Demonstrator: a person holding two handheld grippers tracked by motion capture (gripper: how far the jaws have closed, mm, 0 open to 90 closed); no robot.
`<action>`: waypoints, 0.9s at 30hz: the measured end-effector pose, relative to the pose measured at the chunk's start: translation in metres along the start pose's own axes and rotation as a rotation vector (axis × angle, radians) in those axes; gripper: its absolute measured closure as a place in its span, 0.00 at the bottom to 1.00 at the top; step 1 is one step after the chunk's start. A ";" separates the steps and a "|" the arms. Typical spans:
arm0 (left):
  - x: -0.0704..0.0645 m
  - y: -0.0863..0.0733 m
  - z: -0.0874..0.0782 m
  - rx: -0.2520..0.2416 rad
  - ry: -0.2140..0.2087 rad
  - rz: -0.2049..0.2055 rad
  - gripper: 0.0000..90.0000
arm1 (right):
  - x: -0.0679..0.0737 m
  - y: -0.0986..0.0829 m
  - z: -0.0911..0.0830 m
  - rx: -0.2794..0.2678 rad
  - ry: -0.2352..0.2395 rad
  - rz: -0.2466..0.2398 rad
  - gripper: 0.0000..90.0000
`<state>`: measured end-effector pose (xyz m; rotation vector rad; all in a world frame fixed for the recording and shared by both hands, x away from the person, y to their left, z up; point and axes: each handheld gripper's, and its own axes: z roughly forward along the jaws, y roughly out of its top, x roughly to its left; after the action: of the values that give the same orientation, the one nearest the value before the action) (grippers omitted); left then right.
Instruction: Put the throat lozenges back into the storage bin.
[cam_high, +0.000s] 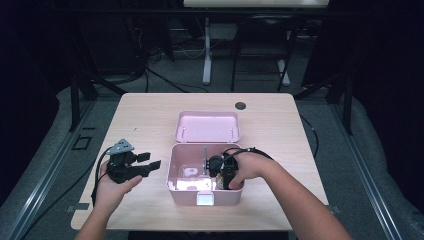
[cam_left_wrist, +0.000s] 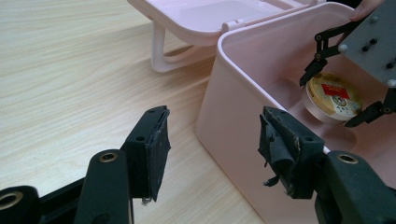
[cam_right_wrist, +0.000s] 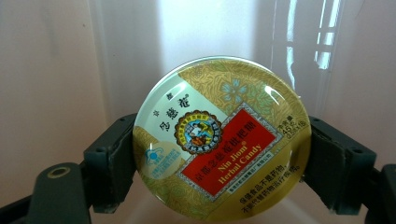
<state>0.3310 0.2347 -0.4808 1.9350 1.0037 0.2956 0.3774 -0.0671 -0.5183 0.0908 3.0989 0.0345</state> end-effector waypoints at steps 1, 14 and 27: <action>0.000 0.000 0.000 0.000 0.000 -0.001 0.47 | 0.000 0.000 0.000 0.001 0.000 0.002 0.21; 0.000 0.000 0.001 -0.004 0.004 -0.003 0.47 | 0.002 -0.001 -0.008 -0.022 -0.002 0.018 0.17; -0.001 0.000 0.000 -0.004 0.001 -0.001 0.47 | 0.004 -0.002 -0.022 -0.045 0.005 0.031 0.23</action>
<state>0.3307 0.2339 -0.4802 1.9305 1.0043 0.2977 0.3721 -0.0697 -0.4964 0.1373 3.0992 0.1052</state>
